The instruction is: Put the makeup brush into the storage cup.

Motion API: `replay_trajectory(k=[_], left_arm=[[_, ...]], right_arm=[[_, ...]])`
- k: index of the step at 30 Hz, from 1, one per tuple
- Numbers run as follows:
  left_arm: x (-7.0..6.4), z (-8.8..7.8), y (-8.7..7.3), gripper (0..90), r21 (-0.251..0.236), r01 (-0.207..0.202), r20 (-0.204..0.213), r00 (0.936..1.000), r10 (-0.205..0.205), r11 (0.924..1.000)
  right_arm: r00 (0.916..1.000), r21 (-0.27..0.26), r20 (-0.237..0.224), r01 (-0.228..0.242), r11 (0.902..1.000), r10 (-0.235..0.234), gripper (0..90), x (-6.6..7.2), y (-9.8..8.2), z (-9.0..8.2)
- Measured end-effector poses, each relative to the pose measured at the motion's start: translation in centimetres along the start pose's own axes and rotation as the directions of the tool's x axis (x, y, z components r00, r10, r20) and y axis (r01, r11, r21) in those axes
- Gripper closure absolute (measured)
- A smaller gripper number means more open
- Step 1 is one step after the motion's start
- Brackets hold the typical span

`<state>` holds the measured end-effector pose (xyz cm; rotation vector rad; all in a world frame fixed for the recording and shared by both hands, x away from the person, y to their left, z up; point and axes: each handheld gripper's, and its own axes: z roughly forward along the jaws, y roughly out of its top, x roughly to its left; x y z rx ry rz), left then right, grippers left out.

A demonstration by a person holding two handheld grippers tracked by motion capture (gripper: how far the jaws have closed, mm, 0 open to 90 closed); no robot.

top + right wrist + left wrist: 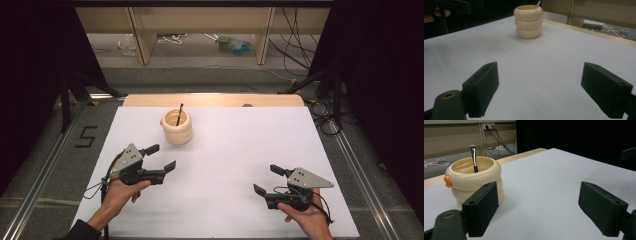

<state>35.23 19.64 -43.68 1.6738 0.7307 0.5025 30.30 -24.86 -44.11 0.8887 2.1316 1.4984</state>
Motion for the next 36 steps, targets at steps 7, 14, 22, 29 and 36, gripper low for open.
replay_trajectory(k=[7, 14, 22, 29, 36], left_arm=[[-0.3, -0.7, -0.3, 16.3, -0.002, -0.01, 0.002, 0.9999, 0.01, 0.9999], [-0.7, -1.4, -1.0, 16.3, 0.005, -0.02, 0.012, 0.9997, 0.02, 0.9998], [-0.7, -2.7, -1.3, 16.3, -0.031, -0.028, -0.011, 0.9996, 0.028, 0.9991], [-1.1, -3.1, -1.8, 16.3, -0.021, -0.034, -0.017, 0.9993, 0.034, 0.9992], [-1.5, -3.2, -1.9, 16.4, -0.025, -0.067, -0.008, 0.9977, 0.067, 0.9974]], right_arm=[[1.0, -0.021, 0.002, 0.002, 0.9998, -0.002, 15.9, 0.0, 0.0, 0.1], [1.0, -0.012, -0.005, -0.001, 0.9999, 0.001, 15.9, 0.1, 0.1, -0.1], [0.9999, -0.034, -0.011, -0.005, 0.9994, 0.005, 15.9, 0.1, 0.1, 0.0], [1.0, -0.05, -0.007, -0.007, 0.9987, 0.007, 15.9, 0.2, 0.2, 0.0], [1.0, -0.055, -0.008, -0.005, 0.9985, 0.004, 15.9, 0.2, 0.1, 0.0]])
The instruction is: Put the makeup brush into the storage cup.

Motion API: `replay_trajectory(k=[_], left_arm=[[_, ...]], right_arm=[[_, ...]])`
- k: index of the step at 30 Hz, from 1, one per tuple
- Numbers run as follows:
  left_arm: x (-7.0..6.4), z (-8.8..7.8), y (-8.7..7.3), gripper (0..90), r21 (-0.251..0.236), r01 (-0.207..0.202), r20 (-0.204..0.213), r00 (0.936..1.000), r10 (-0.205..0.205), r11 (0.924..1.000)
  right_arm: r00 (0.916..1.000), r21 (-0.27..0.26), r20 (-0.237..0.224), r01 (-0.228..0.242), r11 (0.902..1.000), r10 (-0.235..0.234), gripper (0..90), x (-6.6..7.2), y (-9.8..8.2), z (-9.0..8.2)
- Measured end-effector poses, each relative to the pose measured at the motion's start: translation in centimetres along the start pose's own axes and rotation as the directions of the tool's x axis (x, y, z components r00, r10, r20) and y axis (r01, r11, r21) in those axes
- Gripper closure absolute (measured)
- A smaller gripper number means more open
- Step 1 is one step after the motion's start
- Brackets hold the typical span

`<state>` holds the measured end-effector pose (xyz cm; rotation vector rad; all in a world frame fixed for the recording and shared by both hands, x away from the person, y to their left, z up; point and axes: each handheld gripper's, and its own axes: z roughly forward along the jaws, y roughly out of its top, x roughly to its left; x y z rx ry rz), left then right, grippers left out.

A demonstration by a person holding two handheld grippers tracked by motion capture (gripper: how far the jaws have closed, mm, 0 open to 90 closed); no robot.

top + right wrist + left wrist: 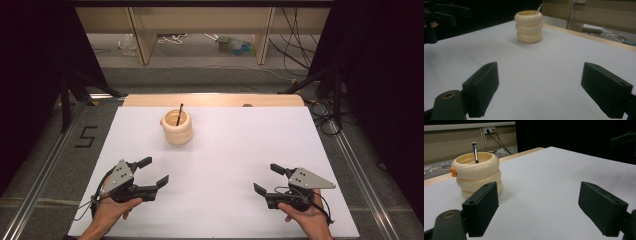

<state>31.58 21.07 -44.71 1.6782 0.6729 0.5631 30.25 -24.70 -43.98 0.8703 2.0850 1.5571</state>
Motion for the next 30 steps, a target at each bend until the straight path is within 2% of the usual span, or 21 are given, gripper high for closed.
replay_trajectory(k=[1, 2, 3, 6, 7, 10, 14, 15, 18, 20, 23, 26, 27, 29, 30], left_arm=[[-0.09, -0.09, 0.01, 16.4, 0.007, 0.001, -0.006, 1.0, -0.001, 1.0], [-0.18, -0.12, 0.01, 16.3, 0.007, 0.008, -0.007, 0.9999, -0.008, 0.9999], [-0.17, -0.14, 0.02, 16.3, 0.005, 0.006, -0.006, 1.0, -0.006, 1.0], [-0.19, -0.13, -0.01, 16.4, 0.008, 0.007, -0.004, 1.0, -0.007, 0.9999], [-0.21, -0.08, -0.06, 16.3, 0.009, 0.013, -0.001, 0.9999, -0.013, 0.9999], [-0.18, 0.0, -0.09, 16.3, 0.012, 0.003, 0.003, 1.0, -0.003, 0.9999], [-0.21, -0.04, -0.1, 16.3, 0.01, 0.014, 0.0, 0.9999, -0.014, 0.9999], [-0.08, -0.03, -0.06, 16.3, 0.007, -0.002, 0.002, 1.0, 0.002, 1.0], [-0.05, -0.02, -0.05, 16.3, 0.004, -0.003, 0.001, 1.0, 0.003, 1.0], [-0.21, -0.03, -0.07, 16.4, 0.005, 0.016, 0.001, 0.9999, -0.016, 0.9999], [-0.11, -0.03, -0.03, 16.4, 0.003, 0.001, 0.004, 1.0, -0.001, 1.0], [-0.19, 0.0, -0.08, 16.3, 0.002, 0.018, 0.002, 0.9998, -0.018, 0.9998], [-0.12, 0.0, -0.06, 16.3, 0.004, 0.006, 0.001, 1.0, -0.006, 1.0], [-0.23, 0.02, -0.12, 16.4, 0.008, 0.018, 0.001, 0.9998, -0.018, 0.9998], [-0.16, 0.04, -0.1, 16.4, 0.007, 0.006, 0.005, 1.0, -0.007, 1.0]], right_arm=[[1.0, -0.001, 0.0, 0.0, 1.0, 0.0, 15.9, -0.01, 0.0, -0.01], [0.9996, -0.014, 0.012, 0.025, 0.9996, -0.025, 15.9, -0.18, 0.02, 0.02], [0.9999, 0.017, 0.01, 0.006, 0.9998, -0.006, 15.9, -0.05, 0.08, -0.22], [0.9999, 0.017, 0.008, 0.006, 0.9998, -0.006, 15.9, -0.05, 0.08, -0.22], [0.9996, 0.001, 0.013, 0.025, 0.9997, -0.025, 15.9, -0.17, 0.06, -0.13], [0.9996, -0.003, 0.015, 0.024, 0.9997, -0.024, 15.9, -0.12, 0.02, -0.02], [0.9996, -0.004, 0.017, 0.024, 0.9997, -0.024, 15.9, -0.15, 0.02, -0.02], [0.9996, 0.001, 0.013, 0.024, 0.9997, -0.024, 15.9, -0.16, 0.03, -0.04], [0.9996, -0.003, 0.016, 0.023, 0.9997, -0.023, 15.9, -0.13, 0.01, -0.02], [0.9997, 0.001, 0.013, 0.023, 0.9997, -0.023, 15.9, -0.15, 0.02, -0.04], [0.9997, 0.001, 0.012, 0.023, 0.9997, -0.023, 15.9, -0.16, 0.02, -0.03], [0.9996, 0.001, 0.012, 0.024, 0.9997, -0.024, 15.9, -0.16, 0.02, -0.02], [0.9996, 0.001, 0.013, 0.024, 0.9997, -0.024, 15.9, -0.17, 0.01, -0.02], [0.9998, -0.013, 0.006, 0.021, 0.9997, -0.021, 15.9, -0.19, -0.02, 0.08], [0.9997, -0.014, 0.007, 0.022, 0.9997, -0.021, 15.9, -0.2, -0.02, 0.07]])
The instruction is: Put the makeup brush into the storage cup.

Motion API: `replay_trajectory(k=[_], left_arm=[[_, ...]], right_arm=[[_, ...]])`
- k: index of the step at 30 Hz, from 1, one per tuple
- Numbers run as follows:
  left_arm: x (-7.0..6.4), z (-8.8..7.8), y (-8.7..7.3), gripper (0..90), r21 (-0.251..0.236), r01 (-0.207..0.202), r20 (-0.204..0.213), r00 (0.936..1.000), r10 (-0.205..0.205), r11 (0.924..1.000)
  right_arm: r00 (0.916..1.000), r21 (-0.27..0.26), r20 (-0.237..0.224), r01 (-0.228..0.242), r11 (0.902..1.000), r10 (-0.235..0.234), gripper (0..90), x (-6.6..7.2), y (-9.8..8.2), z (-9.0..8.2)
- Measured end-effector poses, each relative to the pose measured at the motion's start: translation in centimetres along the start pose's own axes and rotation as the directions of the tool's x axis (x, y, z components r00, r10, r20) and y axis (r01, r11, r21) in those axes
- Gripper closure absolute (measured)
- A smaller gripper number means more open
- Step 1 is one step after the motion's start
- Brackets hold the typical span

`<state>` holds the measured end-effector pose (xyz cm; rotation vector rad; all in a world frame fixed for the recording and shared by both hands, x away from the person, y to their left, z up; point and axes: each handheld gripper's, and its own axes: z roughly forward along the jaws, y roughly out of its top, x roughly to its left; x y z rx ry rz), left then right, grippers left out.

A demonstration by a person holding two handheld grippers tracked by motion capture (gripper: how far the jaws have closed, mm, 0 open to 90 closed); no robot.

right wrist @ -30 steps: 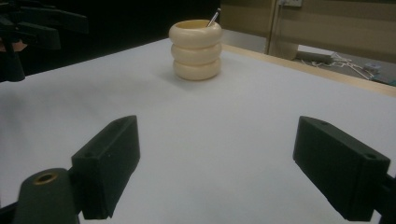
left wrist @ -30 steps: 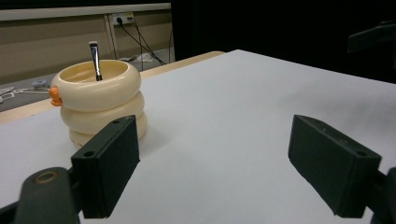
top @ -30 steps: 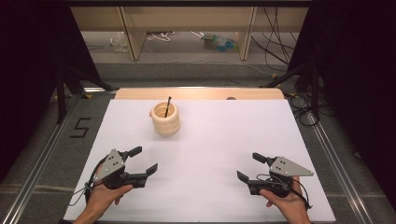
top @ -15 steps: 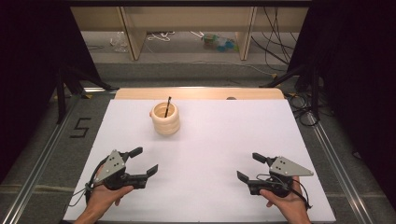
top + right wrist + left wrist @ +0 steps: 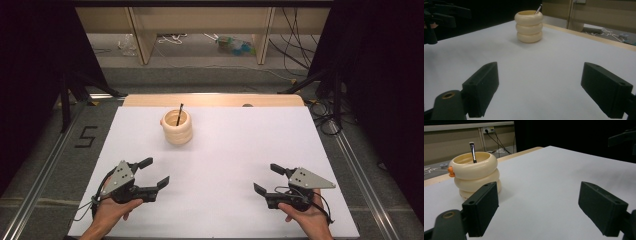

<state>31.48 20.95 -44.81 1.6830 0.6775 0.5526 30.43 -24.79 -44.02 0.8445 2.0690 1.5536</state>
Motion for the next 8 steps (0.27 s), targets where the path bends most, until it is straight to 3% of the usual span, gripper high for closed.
replay_trajectory(k=[3, 4, 5, 8], left_arm=[[-0.05, 0.05, -0.01, 16.3, 0.001, 0.004, -0.001, 1.0, -0.004, 1.0], [-0.06, 0.05, -0.01, 16.3, 0.001, 0.004, 0.0, 1.0, -0.004, 1.0], [-0.06, 0.06, -0.01, 16.3, 0.001, 0.005, 0.0, 1.0, -0.005, 1.0], [0.08, 0.12, -0.02, 16.3, 0.003, -0.004, 0.001, 1.0, 0.004, 1.0]], right_arm=[[1.0, 0.004, -0.004, -0.005, 1.0, 0.005, 15.9, 0.02, -0.01, -0.02], [0.9996, 0.032, -0.004, -0.028, 0.9991, 0.028, 15.9, 0.16, 0.05, -0.2], [0.9995, 0.015, -0.013, -0.027, 0.9995, 0.028, 15.9, 0.14, -0.03, -0.05], [0.9996, 0.031, -0.004, -0.028, 0.9991, 0.028, 15.9, 0.15, 0.04, -0.21]])
